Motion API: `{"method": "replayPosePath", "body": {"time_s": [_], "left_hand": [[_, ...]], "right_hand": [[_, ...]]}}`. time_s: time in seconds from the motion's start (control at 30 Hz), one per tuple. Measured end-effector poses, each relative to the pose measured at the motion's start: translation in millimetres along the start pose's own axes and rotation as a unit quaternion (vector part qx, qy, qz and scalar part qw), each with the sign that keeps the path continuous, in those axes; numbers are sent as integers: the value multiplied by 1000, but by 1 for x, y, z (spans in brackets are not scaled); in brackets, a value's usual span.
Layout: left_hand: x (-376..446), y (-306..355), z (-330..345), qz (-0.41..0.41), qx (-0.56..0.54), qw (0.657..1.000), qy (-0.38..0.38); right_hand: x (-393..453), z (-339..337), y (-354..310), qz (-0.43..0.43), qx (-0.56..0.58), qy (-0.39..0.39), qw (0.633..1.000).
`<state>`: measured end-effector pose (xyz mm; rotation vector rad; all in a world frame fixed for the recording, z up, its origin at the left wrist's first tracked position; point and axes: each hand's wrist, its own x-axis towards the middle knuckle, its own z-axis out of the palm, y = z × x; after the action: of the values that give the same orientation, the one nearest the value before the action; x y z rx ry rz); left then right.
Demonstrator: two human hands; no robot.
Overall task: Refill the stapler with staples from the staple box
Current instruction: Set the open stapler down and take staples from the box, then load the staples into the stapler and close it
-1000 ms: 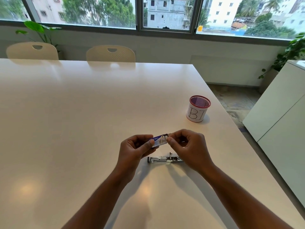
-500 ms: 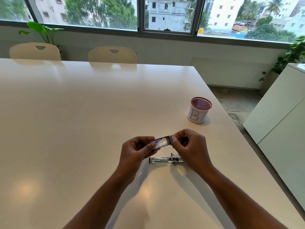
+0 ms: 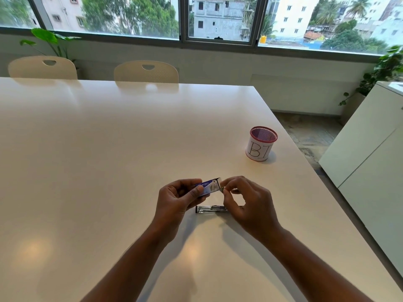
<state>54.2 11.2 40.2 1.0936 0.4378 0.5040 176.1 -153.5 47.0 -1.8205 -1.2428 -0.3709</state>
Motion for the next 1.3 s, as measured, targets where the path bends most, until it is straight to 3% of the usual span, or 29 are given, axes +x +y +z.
{"method": "replayPosePath", "body": {"time_s": [0.1, 0.23, 0.6, 0.97, 1.13, 1.3], "left_hand": [[0, 0, 1, 1, 1, 1000, -3], [-1, -2, 1, 3, -5, 1000, -5], [1, -2, -1, 4, -16, 1000, -10], [17, -11, -4, -25, -26, 999, 4], [39, -13, -5, -20, 4, 999, 28], [59, -14, -1, -37, -59, 998, 11]], "right_hand": [[-1, -2, 1, -56, -48, -17, 997], [-3, -3, 2, -58, -37, -21, 997], [1, 5, -5, 115, 136, 24, 984], [9, 13, 16, 271, 186, 43, 943], [11, 15, 25, 311, 204, 31, 928], [12, 16, 29, 324, 213, 31, 921]]}}
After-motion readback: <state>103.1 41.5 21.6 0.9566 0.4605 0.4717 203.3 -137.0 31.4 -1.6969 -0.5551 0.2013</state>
